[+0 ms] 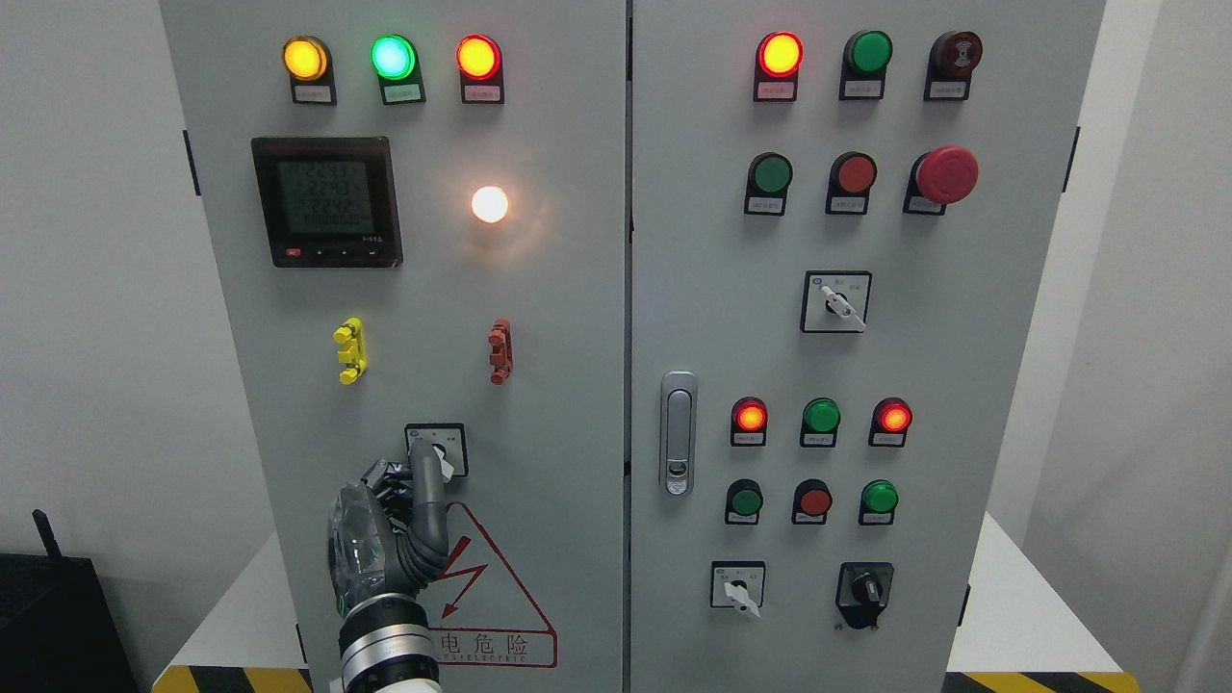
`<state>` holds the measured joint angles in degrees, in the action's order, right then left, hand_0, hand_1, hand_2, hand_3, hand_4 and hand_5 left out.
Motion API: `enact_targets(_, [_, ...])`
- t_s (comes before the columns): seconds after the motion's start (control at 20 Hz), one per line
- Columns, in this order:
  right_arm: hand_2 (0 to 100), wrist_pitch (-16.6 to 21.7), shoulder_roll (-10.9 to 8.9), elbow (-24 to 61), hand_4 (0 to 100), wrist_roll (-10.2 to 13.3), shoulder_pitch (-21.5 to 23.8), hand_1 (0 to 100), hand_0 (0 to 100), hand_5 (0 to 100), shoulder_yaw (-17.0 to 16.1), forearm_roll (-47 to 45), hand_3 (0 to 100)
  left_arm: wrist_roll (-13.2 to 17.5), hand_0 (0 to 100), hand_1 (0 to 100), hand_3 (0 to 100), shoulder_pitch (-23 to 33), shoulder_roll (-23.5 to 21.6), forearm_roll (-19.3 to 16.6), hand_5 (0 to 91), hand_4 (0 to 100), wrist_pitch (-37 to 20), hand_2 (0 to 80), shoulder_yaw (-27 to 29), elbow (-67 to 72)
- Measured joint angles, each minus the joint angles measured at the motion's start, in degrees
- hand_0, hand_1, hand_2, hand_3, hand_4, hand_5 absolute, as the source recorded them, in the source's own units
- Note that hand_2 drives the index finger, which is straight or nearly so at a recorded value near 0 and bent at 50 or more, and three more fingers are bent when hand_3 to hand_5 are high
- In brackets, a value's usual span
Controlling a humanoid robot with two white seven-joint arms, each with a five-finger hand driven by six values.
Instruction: Turn on light switch 1
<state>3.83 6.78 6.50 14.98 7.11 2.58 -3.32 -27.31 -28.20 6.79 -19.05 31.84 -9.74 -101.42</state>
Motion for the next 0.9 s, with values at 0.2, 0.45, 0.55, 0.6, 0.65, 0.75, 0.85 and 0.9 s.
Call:
enact_targets(0.2, [0, 0.0, 0.00, 0.0, 0, 0.0, 0.0, 39, 12, 0, 0.0, 0.0, 0, 0.0, 41, 15, 93, 0.2, 0.0, 0.0, 84.7, 93, -0.2, 60.8, 0.1, 0.0])
enact_targets(0.45, [0, 0.0, 0.00, 0.0, 0, 0.0, 0.0, 39, 12, 0, 0.0, 0.0, 0, 0.0, 41, 16, 93, 0.5, 0.0, 0.0, 84.8, 93, -0.4, 61.3, 0.4, 0.0])
enact_targets(0.55, [0, 0.0, -0.01, 0.0, 0, 0.0, 0.0, 39, 12, 0, 0.0, 0.0, 0, 0.0, 41, 16, 94, 0.6, 0.0, 0.0, 84.8, 93, -0.4, 61.7, 0.5, -0.1])
enact_targets(0.6, [0, 0.0, -0.01, 0.0, 0, 0.0, 0.0, 39, 12, 0, 0.0, 0.0, 0, -0.1, 41, 16, 94, 0.7, 0.0, 0.0, 84.8, 94, -0.5, 62.1, 0.6, -0.1])
enact_targets(0.65, [0, 0.0, -0.01, 0.0, 0, 0.0, 0.0, 39, 12, 0, 0.0, 0.0, 0, -0.2, 41, 16, 94, 0.9, 0.0, 0.0, 84.8, 94, -0.6, 62.2, 0.7, -0.2])
enact_targets(0.75, [0, 0.0, -0.01, 0.0, 0, 0.0, 0.0, 39, 12, 0, 0.0, 0.0, 0, 0.2, 41, 16, 94, 1.2, 0.0, 0.0, 84.8, 94, -0.8, 62.9, 0.9, -0.3])
enact_targets(0.85, [0, 0.0, -0.01, 0.0, 0, 0.0, 0.0, 39, 12, 0, 0.0, 0.0, 0, 1.0, 40, 17, 95, 1.5, 0.0, 0.0, 84.8, 94, -1.2, 63.3, 1.1, -0.5])
enact_targets(0.9, [0, 0.0, -0.01, 0.0, 0, 0.0, 0.0, 39, 12, 0, 0.0, 0.0, 0, 1.2, 40, 17, 95, 1.8, -0.1, 0.0, 84.8, 94, -1.7, 64.0, 1.2, -0.6])
